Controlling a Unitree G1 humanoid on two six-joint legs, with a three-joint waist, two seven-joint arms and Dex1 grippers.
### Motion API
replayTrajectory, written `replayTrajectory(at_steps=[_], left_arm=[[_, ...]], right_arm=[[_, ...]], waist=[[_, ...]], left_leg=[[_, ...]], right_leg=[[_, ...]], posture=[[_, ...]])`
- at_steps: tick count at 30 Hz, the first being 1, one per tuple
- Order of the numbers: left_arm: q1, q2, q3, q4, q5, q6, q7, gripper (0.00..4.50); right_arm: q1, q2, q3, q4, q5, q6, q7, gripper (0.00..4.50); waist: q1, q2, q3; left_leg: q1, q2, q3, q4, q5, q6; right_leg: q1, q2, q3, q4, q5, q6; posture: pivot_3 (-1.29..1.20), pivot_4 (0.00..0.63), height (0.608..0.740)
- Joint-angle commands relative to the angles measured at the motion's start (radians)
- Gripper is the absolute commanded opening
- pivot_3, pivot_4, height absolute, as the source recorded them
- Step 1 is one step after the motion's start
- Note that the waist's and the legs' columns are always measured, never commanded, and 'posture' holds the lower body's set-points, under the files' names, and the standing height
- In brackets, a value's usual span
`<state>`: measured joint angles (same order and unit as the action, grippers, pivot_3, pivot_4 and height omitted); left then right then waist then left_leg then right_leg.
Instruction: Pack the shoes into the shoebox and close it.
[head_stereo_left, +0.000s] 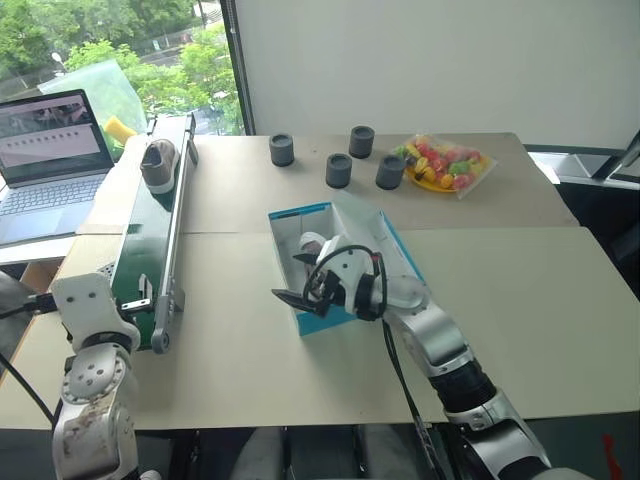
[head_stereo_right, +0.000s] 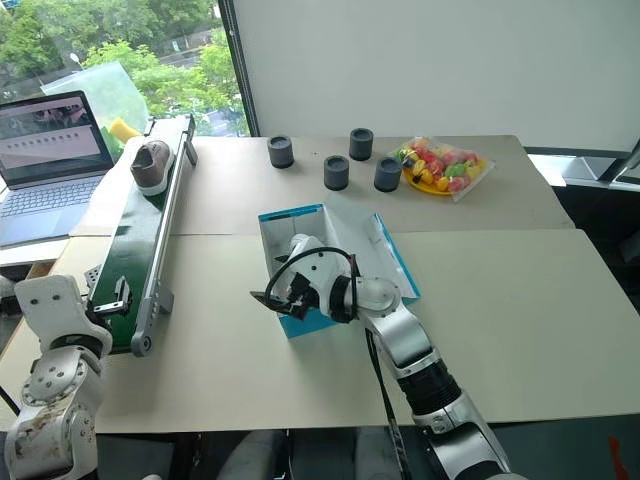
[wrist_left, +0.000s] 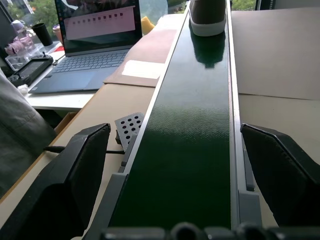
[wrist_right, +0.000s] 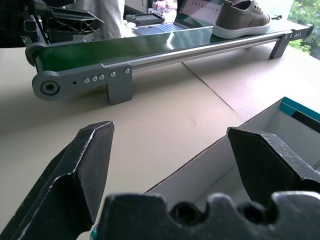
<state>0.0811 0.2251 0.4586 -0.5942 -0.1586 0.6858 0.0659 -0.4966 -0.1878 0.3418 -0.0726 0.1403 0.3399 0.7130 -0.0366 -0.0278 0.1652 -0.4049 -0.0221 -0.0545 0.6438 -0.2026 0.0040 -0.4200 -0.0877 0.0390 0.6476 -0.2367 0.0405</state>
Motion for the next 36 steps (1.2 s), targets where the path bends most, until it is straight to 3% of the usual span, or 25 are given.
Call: replayTrajectory(at_steps=[1,19,36], left_arm=[[-0.002,-0.006,0.0,-0.042,0.003,0.006,0.006,4.5],[-0.123,0.065,0.056,-0.047,-0.077,0.258,-0.038,4.5],[-0.136,0.007,0.069,0.028,-0.107,0.33,-0.027,4.5]], right_arm=[[-0.023,0.011,-0.031,-0.028,0.024,0.022,-0.01,4.27],[-0.02,0.04,-0.076,-0.097,0.079,0.135,-0.059,4.27],[-0.054,0.051,-0.137,-0.139,0.175,0.242,-0.093,4.27]], waist=[[0.0,0.0,0.0],[-0.003,0.0,0.0],[-0.002,0.0,0.0]], left_leg=[[0.0,0.0,0.0,0.0,0.0,0.0],[0.0,0.0,0.0,0.0,0.0,0.0],[0.0,0.0,0.0,0.0,0.0,0.0]], right_leg=[[0.0,0.0,0.0,0.0,0.0,0.0],[0.0,0.001,0.0,0.0,0.0,0.0],[-0.001,0.001,0.001,0.0,0.0,0.0]], posture=[[0.0,0.15,0.728],[0.0,0.15,0.728],[0.0,0.15,0.728]])
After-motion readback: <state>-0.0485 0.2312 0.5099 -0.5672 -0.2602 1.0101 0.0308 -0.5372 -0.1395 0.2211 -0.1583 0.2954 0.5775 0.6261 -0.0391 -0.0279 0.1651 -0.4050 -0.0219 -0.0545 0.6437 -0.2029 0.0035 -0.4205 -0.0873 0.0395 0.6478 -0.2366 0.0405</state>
